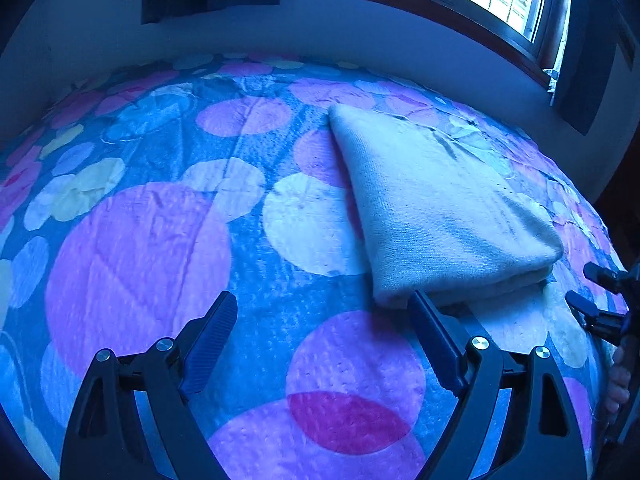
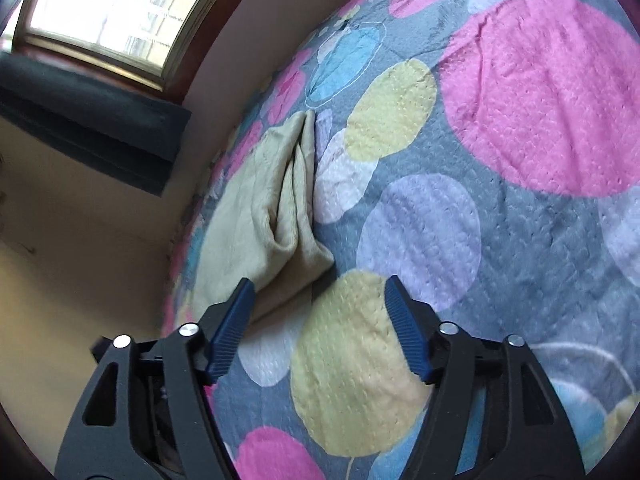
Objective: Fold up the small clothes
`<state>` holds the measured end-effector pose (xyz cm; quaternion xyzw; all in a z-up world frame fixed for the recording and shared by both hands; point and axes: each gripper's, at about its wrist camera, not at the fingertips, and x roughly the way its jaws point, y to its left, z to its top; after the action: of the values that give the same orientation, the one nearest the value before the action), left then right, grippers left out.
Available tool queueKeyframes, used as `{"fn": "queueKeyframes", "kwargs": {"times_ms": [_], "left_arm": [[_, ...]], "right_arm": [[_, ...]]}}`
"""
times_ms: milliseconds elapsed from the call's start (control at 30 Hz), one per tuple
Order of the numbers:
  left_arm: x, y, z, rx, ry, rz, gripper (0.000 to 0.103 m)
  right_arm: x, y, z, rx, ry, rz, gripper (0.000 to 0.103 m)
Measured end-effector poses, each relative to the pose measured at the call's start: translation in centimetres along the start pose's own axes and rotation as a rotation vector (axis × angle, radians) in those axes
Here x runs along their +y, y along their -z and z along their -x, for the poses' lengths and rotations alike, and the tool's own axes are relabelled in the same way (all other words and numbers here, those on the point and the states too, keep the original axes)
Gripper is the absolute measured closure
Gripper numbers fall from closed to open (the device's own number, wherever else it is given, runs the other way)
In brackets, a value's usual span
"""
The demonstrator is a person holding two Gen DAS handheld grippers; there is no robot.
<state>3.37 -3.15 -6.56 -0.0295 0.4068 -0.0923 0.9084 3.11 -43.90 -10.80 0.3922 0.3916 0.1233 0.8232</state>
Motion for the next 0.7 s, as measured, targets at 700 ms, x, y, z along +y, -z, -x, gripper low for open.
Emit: {"fn": "queueKeyframes", "kwargs": {"times_ms": [700], "left_arm": [[-2.4, 0.8, 2.8, -0.055, -0.09, -0.071, 0.017]], "right_arm": [[8.0, 5.2, -2.7, -0.01, 0.361, 0.39, 0.013]]}}
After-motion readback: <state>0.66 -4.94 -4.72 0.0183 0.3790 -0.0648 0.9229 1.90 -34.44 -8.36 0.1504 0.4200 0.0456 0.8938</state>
